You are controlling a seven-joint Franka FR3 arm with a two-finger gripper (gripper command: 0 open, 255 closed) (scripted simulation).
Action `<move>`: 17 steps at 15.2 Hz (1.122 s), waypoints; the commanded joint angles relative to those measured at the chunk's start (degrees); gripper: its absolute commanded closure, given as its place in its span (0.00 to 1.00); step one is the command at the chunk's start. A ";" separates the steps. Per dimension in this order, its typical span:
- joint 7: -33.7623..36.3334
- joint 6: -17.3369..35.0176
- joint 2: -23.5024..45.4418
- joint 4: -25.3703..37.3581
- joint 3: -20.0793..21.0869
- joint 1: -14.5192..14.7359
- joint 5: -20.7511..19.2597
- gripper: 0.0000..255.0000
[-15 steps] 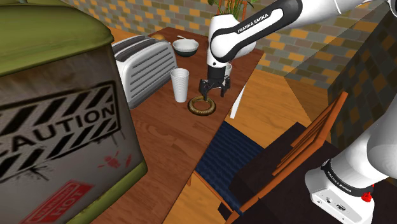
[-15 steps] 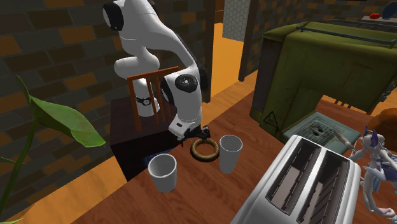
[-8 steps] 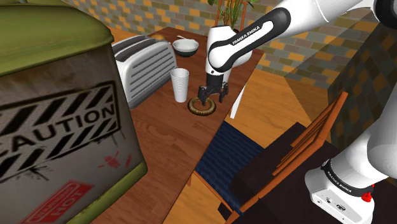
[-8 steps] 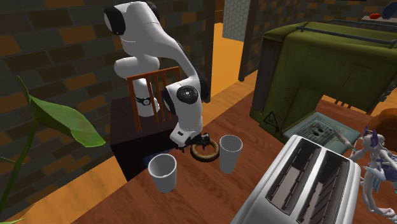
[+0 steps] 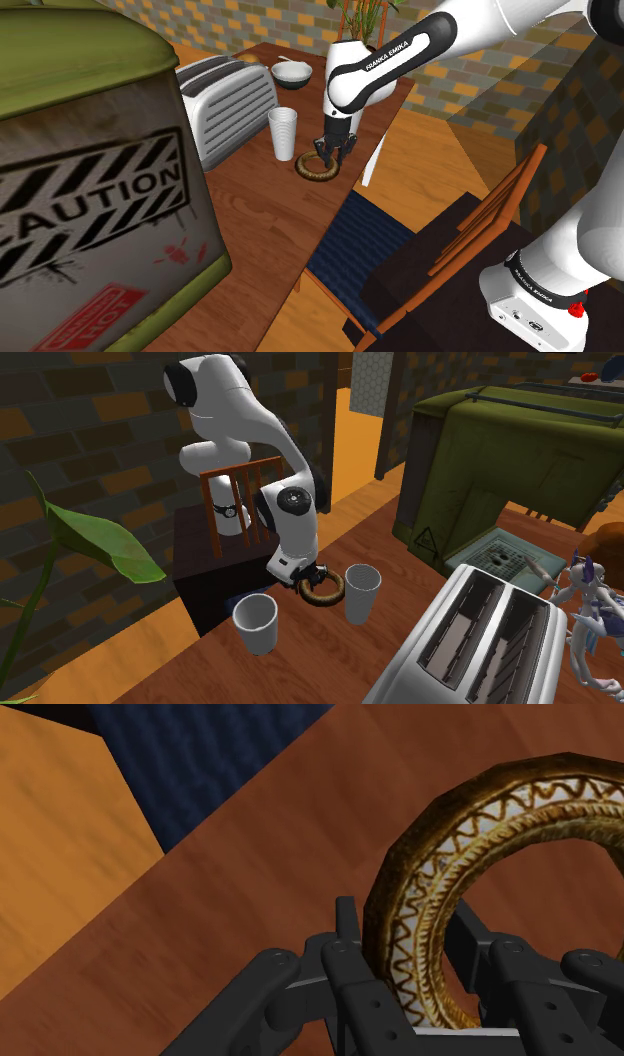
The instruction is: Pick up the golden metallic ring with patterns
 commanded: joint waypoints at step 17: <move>0.36 -9.18 -6.12 2.84 0.34 -0.35 0.68 1.00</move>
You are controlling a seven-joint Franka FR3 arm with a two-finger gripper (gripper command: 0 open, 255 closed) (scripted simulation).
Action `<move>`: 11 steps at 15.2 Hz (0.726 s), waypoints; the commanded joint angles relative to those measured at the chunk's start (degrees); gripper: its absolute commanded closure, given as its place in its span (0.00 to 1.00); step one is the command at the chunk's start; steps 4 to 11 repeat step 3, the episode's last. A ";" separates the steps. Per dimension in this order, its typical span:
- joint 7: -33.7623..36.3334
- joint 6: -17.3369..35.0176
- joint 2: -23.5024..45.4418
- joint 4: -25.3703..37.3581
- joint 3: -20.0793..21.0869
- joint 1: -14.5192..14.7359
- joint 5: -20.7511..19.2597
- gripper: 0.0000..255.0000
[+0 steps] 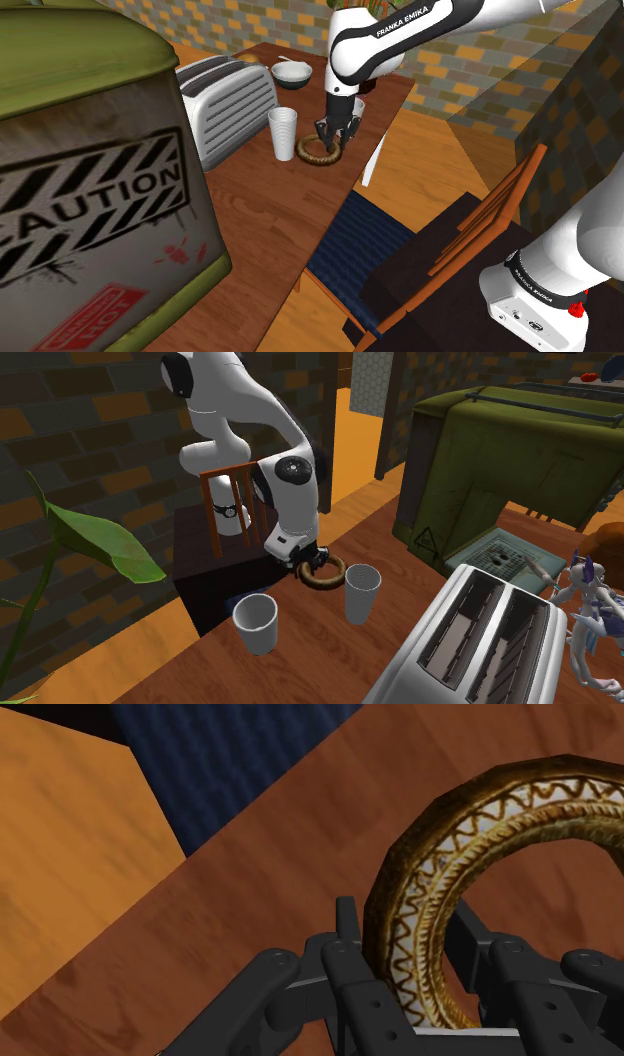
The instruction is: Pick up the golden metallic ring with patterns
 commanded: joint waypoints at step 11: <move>0.03 -1.51 -1.01 0.50 0.01 -0.09 0.11 1.00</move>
